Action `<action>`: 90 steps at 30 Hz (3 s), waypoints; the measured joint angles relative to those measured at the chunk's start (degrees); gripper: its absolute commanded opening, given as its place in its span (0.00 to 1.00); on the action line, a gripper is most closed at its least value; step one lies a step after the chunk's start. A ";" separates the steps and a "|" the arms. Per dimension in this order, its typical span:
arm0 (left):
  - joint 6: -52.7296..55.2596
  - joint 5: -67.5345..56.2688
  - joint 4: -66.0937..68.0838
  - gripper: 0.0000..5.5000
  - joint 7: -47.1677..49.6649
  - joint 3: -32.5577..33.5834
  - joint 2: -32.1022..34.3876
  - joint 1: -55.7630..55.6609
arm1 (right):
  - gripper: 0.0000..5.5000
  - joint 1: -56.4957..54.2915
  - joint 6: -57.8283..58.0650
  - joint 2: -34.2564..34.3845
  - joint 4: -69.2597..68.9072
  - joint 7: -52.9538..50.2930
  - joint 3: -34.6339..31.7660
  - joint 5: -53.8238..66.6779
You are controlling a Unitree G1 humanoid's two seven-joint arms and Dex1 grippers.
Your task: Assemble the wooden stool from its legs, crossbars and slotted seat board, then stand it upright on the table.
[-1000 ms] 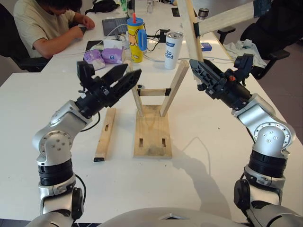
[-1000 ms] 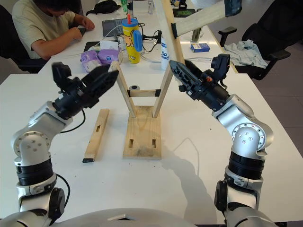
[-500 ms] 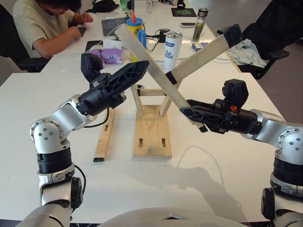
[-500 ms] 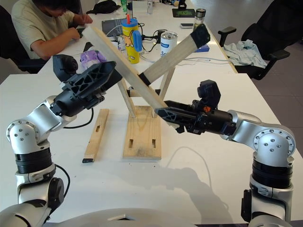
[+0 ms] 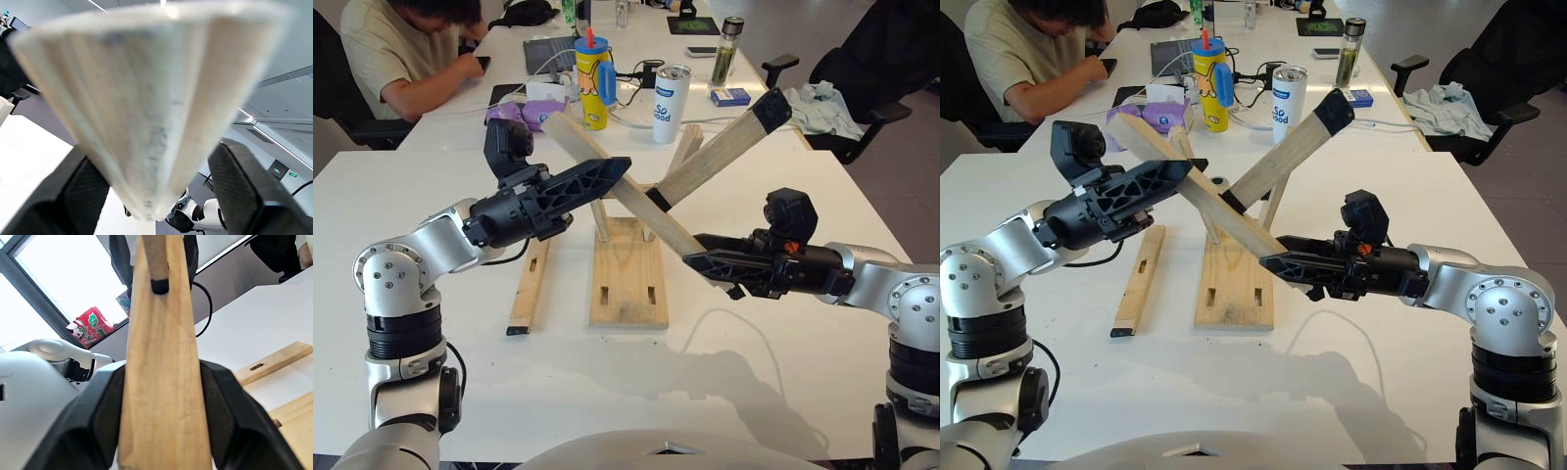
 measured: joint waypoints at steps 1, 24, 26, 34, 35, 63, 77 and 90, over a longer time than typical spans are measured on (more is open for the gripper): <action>0.17 0.09 -0.02 0.42 -0.53 -0.17 0.65 0.04 | 0.37 0.13 0.00 -0.06 -0.05 0.34 0.02 0.04; -0.11 14.83 6.14 0.37 -13.85 12.35 18.18 12.47 | 0.73 5.05 -21.31 -0.77 -2.76 -5.37 21.14 -36.41; -0.74 18.25 8.13 0.37 -16.91 12.36 19.94 12.42 | 0.73 5.63 -30.73 -0.42 -2.34 -5.37 28.30 -48.02; -5.08 29.39 12.65 0.37 -26.67 11.04 22.59 11.15 | 0.73 7.45 -55.40 2.54 8.08 -1.23 42.78 -71.81; -5.34 30.19 12.62 0.37 -27.11 10.83 22.55 11.16 | 0.73 7.15 -56.64 2.96 9.75 -1.07 42.82 -73.25; -20.30 55.56 11.07 0.37 -42.88 -8.51 20.78 5.77 | 0.73 1.63 -64.75 6.58 22.54 3.99 39.51 -82.28; -26.50 66.36 9.98 0.37 -53.06 -18.82 23.70 -4.63 | 0.73 1.66 -62.14 7.56 21.42 4.19 39.48 -82.74; -29.17 71.44 8.23 0.37 -53.21 -23.97 21.35 -9.29 | 0.73 2.21 -59.92 8.06 19.63 3.97 39.72 -84.40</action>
